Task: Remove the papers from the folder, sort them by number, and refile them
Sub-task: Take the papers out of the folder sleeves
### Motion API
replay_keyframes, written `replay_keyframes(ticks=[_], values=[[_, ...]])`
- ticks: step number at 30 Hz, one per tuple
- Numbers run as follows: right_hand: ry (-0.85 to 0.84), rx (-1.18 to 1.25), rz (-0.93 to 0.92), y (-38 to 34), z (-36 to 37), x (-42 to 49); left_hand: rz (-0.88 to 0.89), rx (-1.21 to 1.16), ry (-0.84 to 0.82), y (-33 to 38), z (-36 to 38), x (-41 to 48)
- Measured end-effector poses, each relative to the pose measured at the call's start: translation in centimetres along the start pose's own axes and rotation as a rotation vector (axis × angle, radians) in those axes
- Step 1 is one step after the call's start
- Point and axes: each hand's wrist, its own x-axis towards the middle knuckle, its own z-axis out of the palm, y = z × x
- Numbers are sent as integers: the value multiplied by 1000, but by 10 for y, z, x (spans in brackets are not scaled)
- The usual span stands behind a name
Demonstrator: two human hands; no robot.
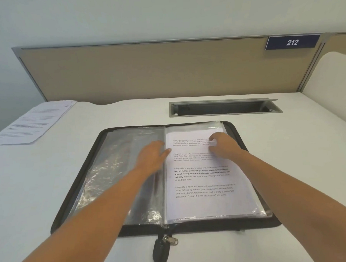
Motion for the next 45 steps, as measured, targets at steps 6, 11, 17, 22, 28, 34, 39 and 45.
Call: replay_keyframes(ticks=[6, 11, 17, 22, 28, 34, 39, 45], values=[[-99, -70, 17, 11, -10, 14, 80, 146, -105, 9, 29, 16], [-121, -135, -1, 11, -15, 29, 93, 195, -165, -3, 29, 39], [-107, -194, -29, 5, -13, 50, 93, 197, -207, -10, 37, 50], [-100, -176, -42, -1, -1, 57, 120, 236, -77, -15, 46, 47], [71, -26, -124, -5, 3, 65, 124, 214, -3, -16, 48, 47], [-38, -70, -200, -21, 1, 79, 135, 217, 35, -16, 49, 46], [-39, 19, -318, -34, -4, 89, 142, 221, 57, -16, 49, 45], [-311, 509, -161, -55, -17, 94, 134, 179, 61, -15, 48, 43]])
